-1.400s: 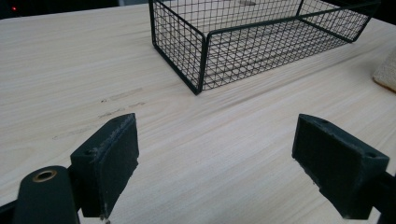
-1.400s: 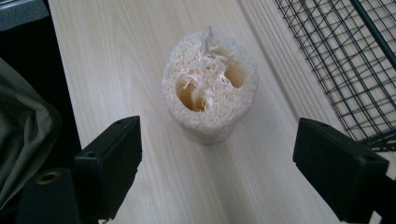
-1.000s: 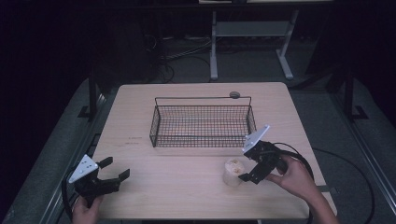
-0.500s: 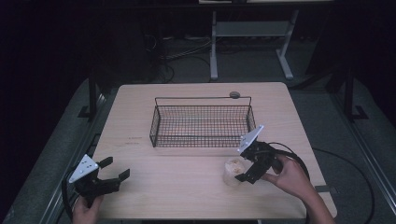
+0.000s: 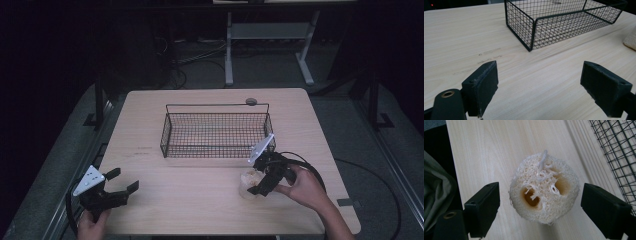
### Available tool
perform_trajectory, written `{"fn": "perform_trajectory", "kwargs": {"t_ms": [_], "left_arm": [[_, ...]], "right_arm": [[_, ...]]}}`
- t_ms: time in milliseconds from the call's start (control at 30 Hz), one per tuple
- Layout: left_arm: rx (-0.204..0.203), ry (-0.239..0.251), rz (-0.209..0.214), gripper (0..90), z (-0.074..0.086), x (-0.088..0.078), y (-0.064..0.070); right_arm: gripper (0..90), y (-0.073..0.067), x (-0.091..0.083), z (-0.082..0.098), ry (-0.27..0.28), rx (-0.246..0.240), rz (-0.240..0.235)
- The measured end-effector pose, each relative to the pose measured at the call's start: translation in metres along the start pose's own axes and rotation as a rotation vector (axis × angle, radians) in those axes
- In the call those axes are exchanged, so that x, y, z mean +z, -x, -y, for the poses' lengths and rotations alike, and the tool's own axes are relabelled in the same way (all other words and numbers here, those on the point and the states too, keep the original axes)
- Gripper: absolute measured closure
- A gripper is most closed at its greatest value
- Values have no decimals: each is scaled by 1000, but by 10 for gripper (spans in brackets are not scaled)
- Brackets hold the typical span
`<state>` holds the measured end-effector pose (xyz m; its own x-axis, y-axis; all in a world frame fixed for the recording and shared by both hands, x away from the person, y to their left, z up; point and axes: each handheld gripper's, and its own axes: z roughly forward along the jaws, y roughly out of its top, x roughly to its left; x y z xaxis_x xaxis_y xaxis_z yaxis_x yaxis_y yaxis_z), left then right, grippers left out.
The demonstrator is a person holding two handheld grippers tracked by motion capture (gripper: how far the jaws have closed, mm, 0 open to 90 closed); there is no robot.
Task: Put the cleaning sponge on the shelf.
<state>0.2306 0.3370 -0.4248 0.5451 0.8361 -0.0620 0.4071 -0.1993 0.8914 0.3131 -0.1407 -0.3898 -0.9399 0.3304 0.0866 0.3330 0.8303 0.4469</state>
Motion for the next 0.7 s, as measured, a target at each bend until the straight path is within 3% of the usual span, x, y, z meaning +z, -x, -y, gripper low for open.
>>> {"fn": "perform_trajectory", "kwargs": {"t_ms": [300, 700], "left_arm": [[0, 3, 0, 138, 0, -1, 0], [2, 2, 0, 138, 0, -2, -1]], "right_arm": [[158, 4, 6, -3, -27, 9, -5], [252, 6, 12, -5, -71, 19, -13]]}}
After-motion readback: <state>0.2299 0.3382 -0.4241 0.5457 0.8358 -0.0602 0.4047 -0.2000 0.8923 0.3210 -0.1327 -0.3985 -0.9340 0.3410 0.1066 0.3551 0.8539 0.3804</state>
